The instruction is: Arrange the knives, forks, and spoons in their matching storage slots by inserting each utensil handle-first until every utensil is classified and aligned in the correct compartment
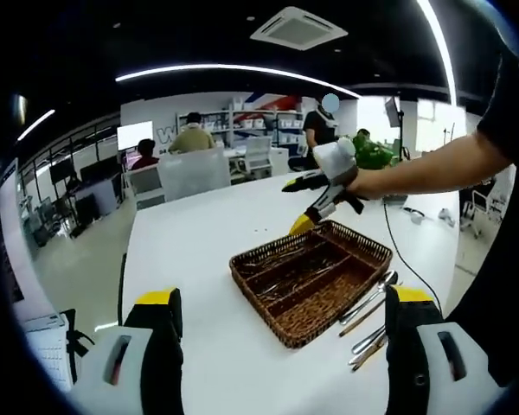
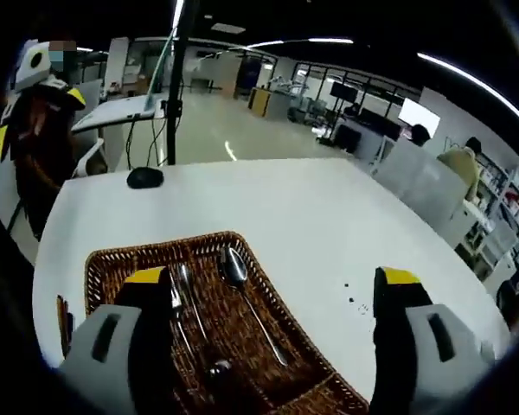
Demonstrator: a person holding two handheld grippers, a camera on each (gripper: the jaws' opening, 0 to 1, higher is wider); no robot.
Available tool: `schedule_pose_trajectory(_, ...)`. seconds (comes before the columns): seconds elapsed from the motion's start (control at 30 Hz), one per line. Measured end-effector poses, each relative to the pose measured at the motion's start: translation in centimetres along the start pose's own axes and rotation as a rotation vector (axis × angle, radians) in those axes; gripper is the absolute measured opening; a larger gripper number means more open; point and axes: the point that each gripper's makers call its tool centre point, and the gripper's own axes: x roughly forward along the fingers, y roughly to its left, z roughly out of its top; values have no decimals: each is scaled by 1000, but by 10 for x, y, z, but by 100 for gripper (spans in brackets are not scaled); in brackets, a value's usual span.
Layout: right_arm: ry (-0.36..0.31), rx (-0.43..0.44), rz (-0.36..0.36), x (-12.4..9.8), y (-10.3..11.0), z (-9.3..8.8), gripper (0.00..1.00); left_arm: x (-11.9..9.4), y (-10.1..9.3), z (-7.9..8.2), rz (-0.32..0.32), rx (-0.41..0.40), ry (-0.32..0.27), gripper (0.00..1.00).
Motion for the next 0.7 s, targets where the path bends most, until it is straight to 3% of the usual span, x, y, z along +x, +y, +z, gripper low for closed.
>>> schedule_pose_trajectory(0.1, -2, 67, -50, -24, -8, -6, 100, 5, 1, 4, -6, 7, -12, 99)
schedule_pose_trajectory(0.3, -65, 161, -85, -60, -11, -6, 97, 15, 6, 11, -20, 13, -44, 99)
schedule_pose_trajectory(0.4, -103, 255, -101, -88, -5, -5, 98, 22, 5, 13, -32, -10, -61, 99)
schedule_pose_trajectory(0.6, -133, 296, -139, -125, 9, -11, 100, 27, -3, 8, -50, -5, -53, 99)
schedule_pose_trajectory(0.7, -139, 296, -162, -150, 18, -18, 100, 29, -6, 11, -52, -30, -77, 99)
